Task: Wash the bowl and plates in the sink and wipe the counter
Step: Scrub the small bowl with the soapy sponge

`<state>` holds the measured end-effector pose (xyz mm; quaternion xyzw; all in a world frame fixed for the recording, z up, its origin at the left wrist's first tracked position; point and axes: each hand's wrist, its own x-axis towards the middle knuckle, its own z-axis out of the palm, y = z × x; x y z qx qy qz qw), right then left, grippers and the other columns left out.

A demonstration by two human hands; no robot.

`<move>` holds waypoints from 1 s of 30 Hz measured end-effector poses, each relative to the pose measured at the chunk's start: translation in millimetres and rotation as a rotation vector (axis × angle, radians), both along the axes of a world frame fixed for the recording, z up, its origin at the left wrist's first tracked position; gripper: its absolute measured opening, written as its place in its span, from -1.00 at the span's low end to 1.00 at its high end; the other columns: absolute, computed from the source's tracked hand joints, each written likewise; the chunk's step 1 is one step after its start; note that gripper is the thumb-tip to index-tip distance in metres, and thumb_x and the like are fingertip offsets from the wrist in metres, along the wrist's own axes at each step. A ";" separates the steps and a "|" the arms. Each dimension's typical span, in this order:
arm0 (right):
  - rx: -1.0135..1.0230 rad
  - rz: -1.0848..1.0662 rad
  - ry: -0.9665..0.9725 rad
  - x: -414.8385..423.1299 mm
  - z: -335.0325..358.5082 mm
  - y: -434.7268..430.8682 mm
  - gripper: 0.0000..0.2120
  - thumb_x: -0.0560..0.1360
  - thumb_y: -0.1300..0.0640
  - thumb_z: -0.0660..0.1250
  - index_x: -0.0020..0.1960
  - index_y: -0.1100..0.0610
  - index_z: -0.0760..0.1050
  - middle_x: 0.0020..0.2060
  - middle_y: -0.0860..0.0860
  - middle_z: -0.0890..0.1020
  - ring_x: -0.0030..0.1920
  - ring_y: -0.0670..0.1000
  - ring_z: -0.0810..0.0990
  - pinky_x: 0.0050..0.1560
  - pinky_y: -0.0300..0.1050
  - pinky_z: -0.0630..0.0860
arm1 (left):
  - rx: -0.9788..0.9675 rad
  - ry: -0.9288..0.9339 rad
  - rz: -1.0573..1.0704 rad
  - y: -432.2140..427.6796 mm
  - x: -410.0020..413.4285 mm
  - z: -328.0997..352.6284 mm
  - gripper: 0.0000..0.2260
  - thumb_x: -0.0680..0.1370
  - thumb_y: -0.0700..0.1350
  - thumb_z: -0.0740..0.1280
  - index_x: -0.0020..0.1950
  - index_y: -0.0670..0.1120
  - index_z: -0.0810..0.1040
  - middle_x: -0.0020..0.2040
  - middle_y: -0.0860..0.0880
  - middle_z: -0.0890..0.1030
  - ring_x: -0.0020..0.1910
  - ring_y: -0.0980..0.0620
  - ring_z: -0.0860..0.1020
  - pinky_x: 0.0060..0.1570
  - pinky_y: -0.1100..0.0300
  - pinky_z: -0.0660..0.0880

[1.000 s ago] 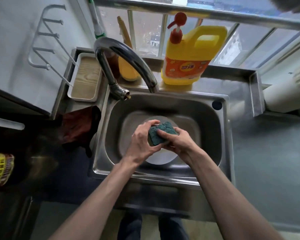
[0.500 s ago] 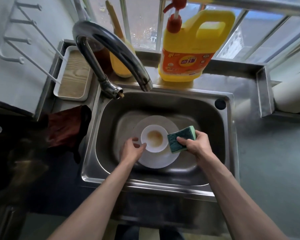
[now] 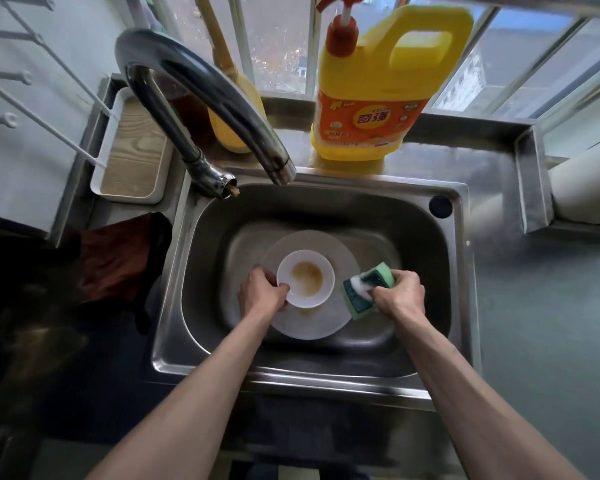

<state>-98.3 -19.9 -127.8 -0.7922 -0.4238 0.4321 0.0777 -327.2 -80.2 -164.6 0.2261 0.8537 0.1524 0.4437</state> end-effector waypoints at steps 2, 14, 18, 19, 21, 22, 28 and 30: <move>0.002 -0.019 0.005 0.2 -1.0 -1.2 -0.60 0.42 0.28 0.53 0.25 0.13 0.67 -0.06 0.06 0.65 0.15 0.11 0.64 0.23 -0.02 0.58 | -0.004 0.016 -0.015 0.4 0.5 0.9 -0.75 0.41 -0.09 0.50 -0.09 0.05 0.43 -0.16 -0.03 0.68 -0.16 -0.11 0.71 0.02 -0.05 0.65; 0.038 0.044 0.433 -27.3 1.6 -5.9 -0.71 0.39 0.14 0.64 0.06 0.10 0.64 -0.10 0.02 0.76 -0.06 0.00 0.74 -0.01 -0.07 0.68 | 0.080 0.162 -0.190 5.9 8.0 27.5 -0.81 0.46 -0.11 0.47 -0.01 -0.08 0.50 -0.08 -0.09 0.66 -0.12 -0.11 0.68 -0.06 -0.06 0.65; 0.005 0.062 0.482 -37.2 0.8 -8.5 -0.76 0.47 0.19 0.54 0.11 0.10 0.61 -0.05 0.05 0.75 -0.02 0.03 0.74 0.07 0.03 0.70 | 0.108 0.102 -0.176 2.6 2.4 27.6 -0.79 0.39 -0.11 0.48 -0.10 -0.07 0.47 -0.14 -0.06 0.64 -0.20 -0.14 0.70 -0.16 -0.10 0.68; -0.009 0.053 0.502 -37.9 1.2 -8.9 -0.77 0.49 0.22 0.52 0.12 0.11 0.60 -0.02 0.08 0.74 0.00 0.05 0.74 0.07 0.07 0.70 | 0.117 0.075 -0.159 0.6 0.0 25.7 -0.78 0.36 -0.09 0.46 -0.14 -0.06 0.45 -0.16 -0.06 0.64 -0.23 -0.15 0.70 -0.18 -0.12 0.68; -0.008 0.034 0.525 -37.1 2.3 -9.6 -0.76 0.50 0.24 0.50 0.14 0.11 0.59 0.02 0.12 0.73 0.02 0.09 0.74 0.03 0.10 0.71 | 0.135 0.031 -0.118 -2.3 -3.5 26.2 -0.77 0.32 -0.08 0.45 -0.17 -0.06 0.42 -0.19 -0.06 0.63 -0.28 -0.15 0.71 -0.21 -0.15 0.68; 0.007 0.020 0.524 -36.2 3.0 -9.6 -0.75 0.50 0.24 0.51 0.14 0.09 0.58 0.02 0.11 0.72 0.02 0.09 0.74 0.01 0.10 0.72 | 0.144 0.011 -0.099 -3.1 -3.8 29.1 -0.77 0.35 -0.11 0.46 -0.16 -0.08 0.43 -0.19 -0.06 0.62 -0.31 -0.13 0.71 -0.23 -0.15 0.68; 0.072 -0.048 0.516 -32.0 8.2 -7.8 -0.60 0.51 0.22 0.51 0.30 0.10 0.49 0.07 0.08 0.67 0.02 0.05 0.72 -0.18 -0.09 0.69 | 0.177 -0.140 0.067 -9.7 -6.2 34.0 -0.78 0.46 -0.29 0.46 -0.10 -0.17 0.40 -0.08 -0.14 0.60 -0.36 -0.10 0.72 -0.26 -0.22 0.67; 0.076 -0.050 0.530 -32.9 7.8 -8.3 -0.58 0.52 0.22 0.51 0.32 0.10 0.47 0.09 0.09 0.67 0.03 0.05 0.72 -0.16 -0.08 0.70 | 0.195 -0.160 0.103 -11.7 -8.8 34.9 -0.77 0.47 -0.33 0.45 -0.06 -0.18 0.41 0.01 -0.21 0.60 -0.27 -0.11 0.72 -0.30 -0.13 0.69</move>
